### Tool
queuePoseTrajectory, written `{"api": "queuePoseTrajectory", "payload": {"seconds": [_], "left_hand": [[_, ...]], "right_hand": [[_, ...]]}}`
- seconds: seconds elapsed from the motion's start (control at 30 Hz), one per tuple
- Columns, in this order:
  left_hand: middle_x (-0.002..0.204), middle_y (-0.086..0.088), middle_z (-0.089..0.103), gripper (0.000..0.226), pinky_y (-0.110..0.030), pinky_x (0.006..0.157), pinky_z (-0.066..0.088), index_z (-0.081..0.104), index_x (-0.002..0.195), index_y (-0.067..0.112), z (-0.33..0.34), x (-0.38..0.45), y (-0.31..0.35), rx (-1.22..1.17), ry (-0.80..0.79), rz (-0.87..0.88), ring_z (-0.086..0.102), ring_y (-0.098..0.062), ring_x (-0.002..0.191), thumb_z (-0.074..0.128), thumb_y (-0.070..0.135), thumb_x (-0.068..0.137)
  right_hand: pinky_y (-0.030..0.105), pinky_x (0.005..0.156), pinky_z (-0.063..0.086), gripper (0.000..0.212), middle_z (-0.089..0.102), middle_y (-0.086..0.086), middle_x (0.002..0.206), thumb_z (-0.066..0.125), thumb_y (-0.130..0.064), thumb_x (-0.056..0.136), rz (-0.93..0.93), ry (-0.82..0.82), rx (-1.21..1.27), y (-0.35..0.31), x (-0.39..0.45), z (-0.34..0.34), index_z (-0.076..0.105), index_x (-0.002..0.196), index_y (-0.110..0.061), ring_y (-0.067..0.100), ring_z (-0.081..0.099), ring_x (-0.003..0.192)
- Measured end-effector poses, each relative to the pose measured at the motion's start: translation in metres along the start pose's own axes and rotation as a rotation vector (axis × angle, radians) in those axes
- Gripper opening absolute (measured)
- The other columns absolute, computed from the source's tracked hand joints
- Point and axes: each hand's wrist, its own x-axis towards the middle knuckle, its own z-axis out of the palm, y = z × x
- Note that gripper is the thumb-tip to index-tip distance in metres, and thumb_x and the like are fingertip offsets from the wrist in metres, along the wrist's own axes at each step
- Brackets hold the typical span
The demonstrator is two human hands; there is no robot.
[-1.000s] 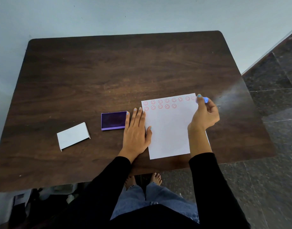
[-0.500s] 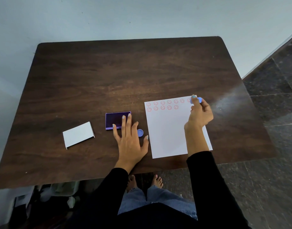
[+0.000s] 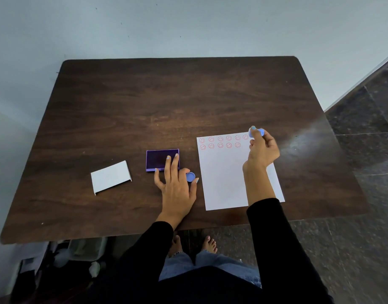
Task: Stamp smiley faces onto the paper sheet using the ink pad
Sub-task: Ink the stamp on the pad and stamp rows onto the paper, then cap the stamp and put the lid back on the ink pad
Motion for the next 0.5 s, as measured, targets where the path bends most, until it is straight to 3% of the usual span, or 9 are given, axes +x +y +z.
{"api": "queuePoseTrajectory", "payload": {"seconds": [0.23, 0.33, 0.43, 0.5], "left_hand": [[0.137, -0.010, 0.051, 0.023, -0.053, 0.107, 0.021, 0.063, 0.102, 0.016, -0.017, 0.028, 0.002, -0.154, 0.109, -0.081, 0.037, -0.032, 0.135, 0.066, 0.030, 0.085], [0.127, -0.005, 0.059, 0.030, -0.035, 0.102, 0.034, 0.061, 0.113, 0.014, -0.032, 0.058, 0.003, -0.372, 0.075, -0.177, 0.050, -0.022, 0.123, 0.063, 0.030, 0.088], [0.118, -0.006, 0.064, 0.033, -0.004, 0.078, 0.045, 0.060, 0.118, 0.010, -0.045, 0.085, 0.005, -0.691, 0.076, -0.396, 0.060, -0.011, 0.101, 0.065, 0.018, 0.087], [0.115, -0.006, 0.067, 0.033, -0.006, 0.077, 0.047, 0.062, 0.116, 0.009, -0.051, 0.097, 0.000, -0.786, 0.089, -0.501, 0.063, -0.010, 0.097, 0.068, 0.009, 0.084]], "right_hand": [[0.024, 0.074, 0.053, 0.020, 0.070, 0.009, 0.089, 0.076, -0.011, 0.074, 0.034, -0.065, 0.032, -0.003, -0.009, 0.010, 0.068, 0.092, -0.008, 0.010, 0.062, 0.069], [0.019, 0.069, 0.053, 0.024, 0.070, 0.007, 0.088, 0.076, -0.011, 0.074, 0.069, -0.154, 0.052, -0.006, -0.018, 0.025, 0.068, 0.096, -0.007, 0.008, 0.064, 0.069], [0.017, 0.067, 0.055, 0.025, 0.070, 0.006, 0.091, 0.077, -0.014, 0.074, 0.086, -0.252, 0.018, -0.008, -0.029, 0.043, 0.068, 0.097, -0.010, 0.012, 0.066, 0.076], [0.018, 0.066, 0.054, 0.022, 0.071, 0.008, 0.095, 0.077, -0.013, 0.075, 0.094, -0.363, 0.011, -0.009, -0.039, 0.056, 0.068, 0.095, -0.012, 0.013, 0.067, 0.081]]}}
